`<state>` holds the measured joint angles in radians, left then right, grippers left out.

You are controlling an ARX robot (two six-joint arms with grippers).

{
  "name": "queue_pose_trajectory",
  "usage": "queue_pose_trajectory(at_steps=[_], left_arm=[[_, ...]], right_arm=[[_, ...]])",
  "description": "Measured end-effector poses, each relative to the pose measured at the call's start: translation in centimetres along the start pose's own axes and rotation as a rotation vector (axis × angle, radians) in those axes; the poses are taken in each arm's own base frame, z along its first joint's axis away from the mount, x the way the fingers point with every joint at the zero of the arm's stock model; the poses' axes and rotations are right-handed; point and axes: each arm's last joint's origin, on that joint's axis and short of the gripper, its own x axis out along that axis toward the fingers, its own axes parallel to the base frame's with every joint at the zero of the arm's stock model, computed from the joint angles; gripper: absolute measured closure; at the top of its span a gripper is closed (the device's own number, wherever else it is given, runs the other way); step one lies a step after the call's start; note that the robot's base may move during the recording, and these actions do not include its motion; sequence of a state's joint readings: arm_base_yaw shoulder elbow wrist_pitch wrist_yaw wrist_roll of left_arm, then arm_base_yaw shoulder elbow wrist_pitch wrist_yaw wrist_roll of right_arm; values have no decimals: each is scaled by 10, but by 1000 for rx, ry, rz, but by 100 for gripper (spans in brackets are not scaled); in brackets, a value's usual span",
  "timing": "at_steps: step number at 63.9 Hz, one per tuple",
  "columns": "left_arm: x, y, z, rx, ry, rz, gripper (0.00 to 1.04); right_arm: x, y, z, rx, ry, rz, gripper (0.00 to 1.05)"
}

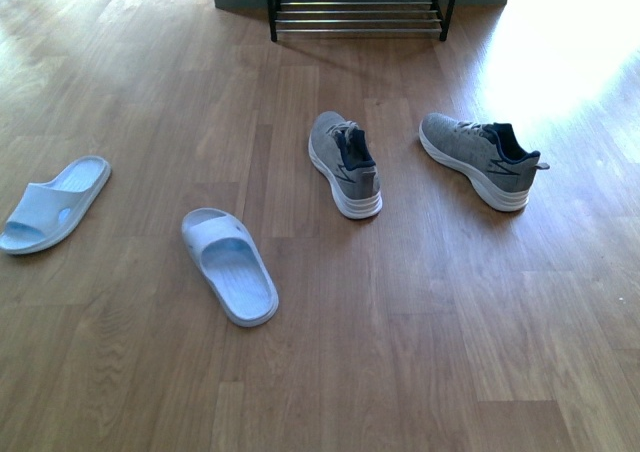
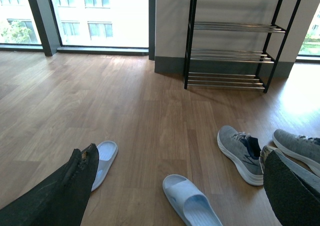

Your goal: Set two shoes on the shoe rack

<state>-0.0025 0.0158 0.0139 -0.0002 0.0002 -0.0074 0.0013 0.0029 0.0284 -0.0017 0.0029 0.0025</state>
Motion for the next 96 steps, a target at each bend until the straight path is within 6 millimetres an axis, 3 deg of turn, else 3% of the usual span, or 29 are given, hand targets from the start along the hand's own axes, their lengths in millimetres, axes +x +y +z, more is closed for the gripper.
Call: queue_pose_trajectory(at_steps=[87,92,96], left_arm=[[0,0,0,0,0,0,9],[0,0,0,0,0,0,9],[0,0,0,0,0,0,9]], right_arm=[[0,0,0,0,2,2,9],[7,1,-2,101,68,199,9],[18,4,0,125,116,257,9]])
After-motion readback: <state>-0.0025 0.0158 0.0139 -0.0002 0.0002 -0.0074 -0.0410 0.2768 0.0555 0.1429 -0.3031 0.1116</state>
